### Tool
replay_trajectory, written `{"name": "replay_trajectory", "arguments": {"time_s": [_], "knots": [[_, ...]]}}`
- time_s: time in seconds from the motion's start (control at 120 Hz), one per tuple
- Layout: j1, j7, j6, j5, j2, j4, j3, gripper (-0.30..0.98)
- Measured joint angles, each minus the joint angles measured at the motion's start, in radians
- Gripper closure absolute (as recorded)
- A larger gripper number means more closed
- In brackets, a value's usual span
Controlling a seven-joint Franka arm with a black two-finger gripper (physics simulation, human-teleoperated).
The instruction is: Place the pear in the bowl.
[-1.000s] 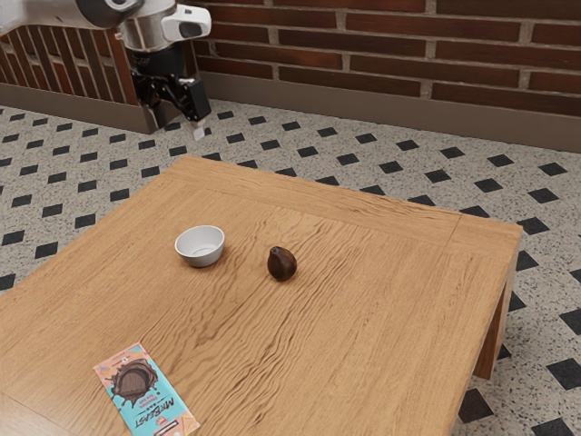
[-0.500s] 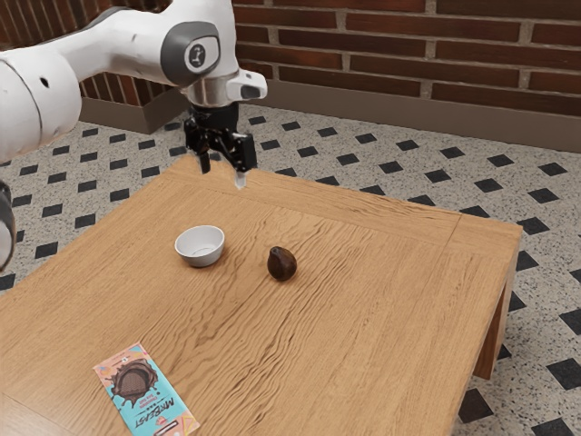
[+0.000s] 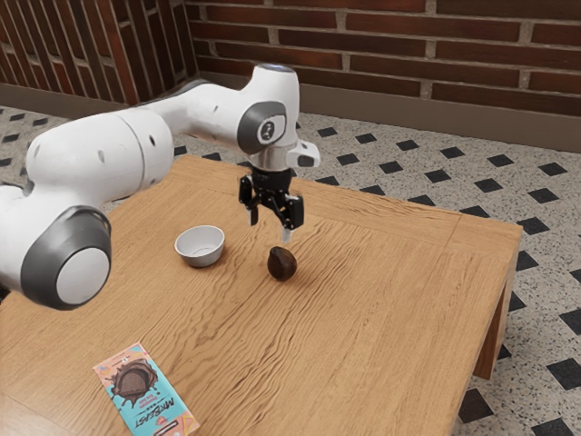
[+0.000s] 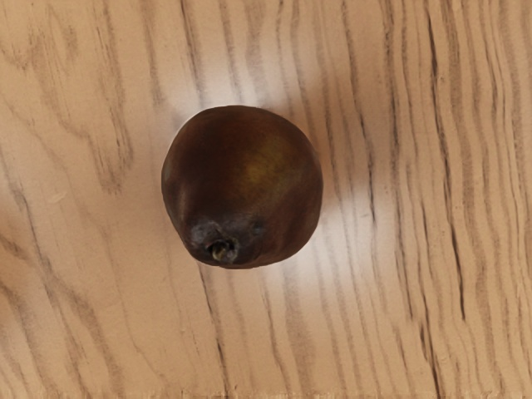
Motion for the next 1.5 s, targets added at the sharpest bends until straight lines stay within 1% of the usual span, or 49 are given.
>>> {"name": "replay_trajectory", "arguments": {"time_s": [0.2,0.325,0.517,0.675,0.917,1.142,1.5], "knots": [[-0.002,-0.004,-0.073,0.004,0.08,0.036,0.013,0.0],[-0.002,-0.006,-0.08,-0.018,0.111,0.059,0.025,0.0],[0.022,-0.003,-0.062,-0.04,0.147,0.111,0.044,0.0],[0.026,0.005,-0.025,-0.076,0.191,0.164,0.038,0.0],[0.023,0.014,0.019,-0.1,0.253,0.199,0.034,0.0],[0.02,0.019,0.042,-0.108,0.289,0.203,0.036,0.0],[0.023,0.025,0.055,-0.11,0.305,0.2,0.039,0.0]]}}
